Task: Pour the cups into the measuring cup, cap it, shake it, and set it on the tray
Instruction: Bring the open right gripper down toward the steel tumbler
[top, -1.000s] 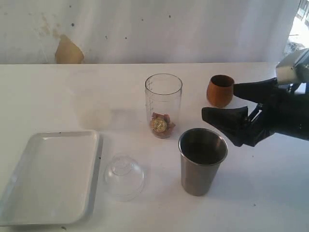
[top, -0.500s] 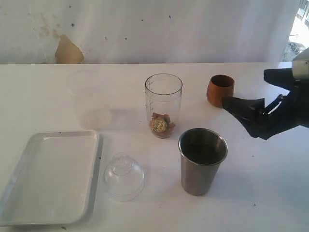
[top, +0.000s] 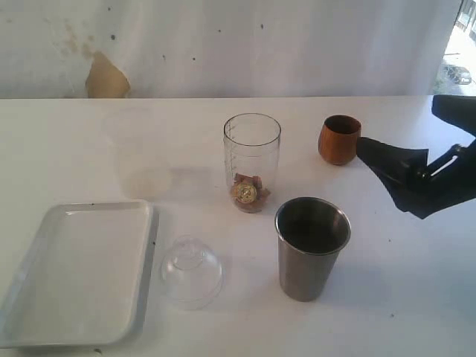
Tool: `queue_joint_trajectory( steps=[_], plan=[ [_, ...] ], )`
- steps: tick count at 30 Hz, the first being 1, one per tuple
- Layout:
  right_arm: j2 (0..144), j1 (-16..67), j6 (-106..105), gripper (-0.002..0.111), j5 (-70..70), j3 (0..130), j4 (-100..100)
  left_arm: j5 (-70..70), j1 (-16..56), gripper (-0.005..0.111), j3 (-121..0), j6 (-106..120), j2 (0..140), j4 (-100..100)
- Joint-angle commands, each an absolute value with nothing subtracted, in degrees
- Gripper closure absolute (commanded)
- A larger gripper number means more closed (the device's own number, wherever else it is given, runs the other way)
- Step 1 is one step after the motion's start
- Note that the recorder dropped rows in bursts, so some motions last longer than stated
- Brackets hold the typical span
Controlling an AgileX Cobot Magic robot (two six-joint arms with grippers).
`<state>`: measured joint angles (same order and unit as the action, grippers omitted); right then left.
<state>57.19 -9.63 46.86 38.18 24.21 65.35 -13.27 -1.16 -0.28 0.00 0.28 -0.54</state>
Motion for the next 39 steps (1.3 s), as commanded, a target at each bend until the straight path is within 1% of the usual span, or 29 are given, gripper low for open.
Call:
queue_joint_trajectory(
  steps=[1, 14, 22, 30, 34, 39],
  plan=[
    [56.82, -9.71, 47.99, 0.003, 38.92, 23.17, 66.92, -13.37, -0.93, 0.107, 0.0, 0.0, 0.0, -0.61],
    [56.82, -9.71, 49.31, 0.003, 38.75, 22.44, 68.37, -13.37, -0.93, 0.107, 0.0, 0.0, 0.0, -0.61],
    [56.82, -9.71, 30.02, 0.003, 36.33, 16.82, 46.98, -13.37, -0.93, 0.107, 0.0, 0.0, 0.0, -0.61],
    [56.82, -9.71, 20.51, 0.003, 36.07, 12.95, 35.27, -13.37, -0.93, 0.107, 0.0, 0.0, 0.0, -0.61],
    [56.82, -9.71, 20.34, 0.003, 36.61, 12.11, 35.9, -13.37, -0.93, 0.107, 0.0, 0.0, 0.0, -0.61],
    [56.82, -9.71, 24.63, 0.003, 45.39, 11.13, 48.04, -13.37, -0.93, 0.107, 0.0, 0.0, 0.0, -0.61]
  ],
)
